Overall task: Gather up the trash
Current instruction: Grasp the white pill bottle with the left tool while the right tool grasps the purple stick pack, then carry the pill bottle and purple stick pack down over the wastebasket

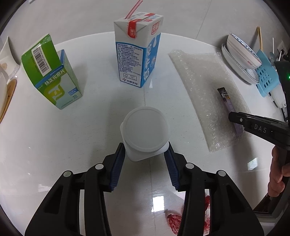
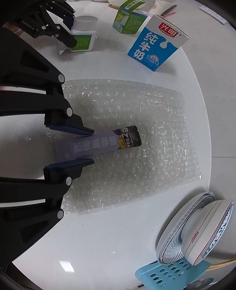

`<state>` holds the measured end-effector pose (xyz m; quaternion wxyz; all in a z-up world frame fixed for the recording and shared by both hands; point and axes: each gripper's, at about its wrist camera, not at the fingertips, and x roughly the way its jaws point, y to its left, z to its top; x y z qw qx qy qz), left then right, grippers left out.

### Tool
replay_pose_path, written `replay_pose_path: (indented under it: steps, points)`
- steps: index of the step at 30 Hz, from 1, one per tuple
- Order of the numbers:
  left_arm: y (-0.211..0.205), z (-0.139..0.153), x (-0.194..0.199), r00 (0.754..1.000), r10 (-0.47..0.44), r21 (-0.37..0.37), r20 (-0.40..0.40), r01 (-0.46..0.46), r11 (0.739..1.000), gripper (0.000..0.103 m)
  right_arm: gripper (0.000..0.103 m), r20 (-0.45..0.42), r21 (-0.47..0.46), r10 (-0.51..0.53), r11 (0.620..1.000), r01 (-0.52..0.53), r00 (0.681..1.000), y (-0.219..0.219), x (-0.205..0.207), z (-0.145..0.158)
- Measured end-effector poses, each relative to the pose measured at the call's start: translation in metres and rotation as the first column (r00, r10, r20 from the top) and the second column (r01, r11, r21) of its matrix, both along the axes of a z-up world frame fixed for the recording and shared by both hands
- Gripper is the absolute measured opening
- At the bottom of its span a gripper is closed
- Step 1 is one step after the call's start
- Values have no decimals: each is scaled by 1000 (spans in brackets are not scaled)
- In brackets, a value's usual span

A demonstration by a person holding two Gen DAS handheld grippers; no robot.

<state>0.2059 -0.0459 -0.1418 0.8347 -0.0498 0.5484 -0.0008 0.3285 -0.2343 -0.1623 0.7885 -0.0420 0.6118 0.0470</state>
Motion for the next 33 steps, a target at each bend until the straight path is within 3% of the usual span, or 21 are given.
replay_pose_path:
  steps: [9,33]
  points:
    - [12,10,-4,1000,14,-5,6,-14,1000,44,16,13,-20,-15,1000,15,1000,9,-4,2]
    - [16,37,-28,999,14,11,51,-14,1000,44,15,137,36,-32,999,27,990,-7,-53,62]
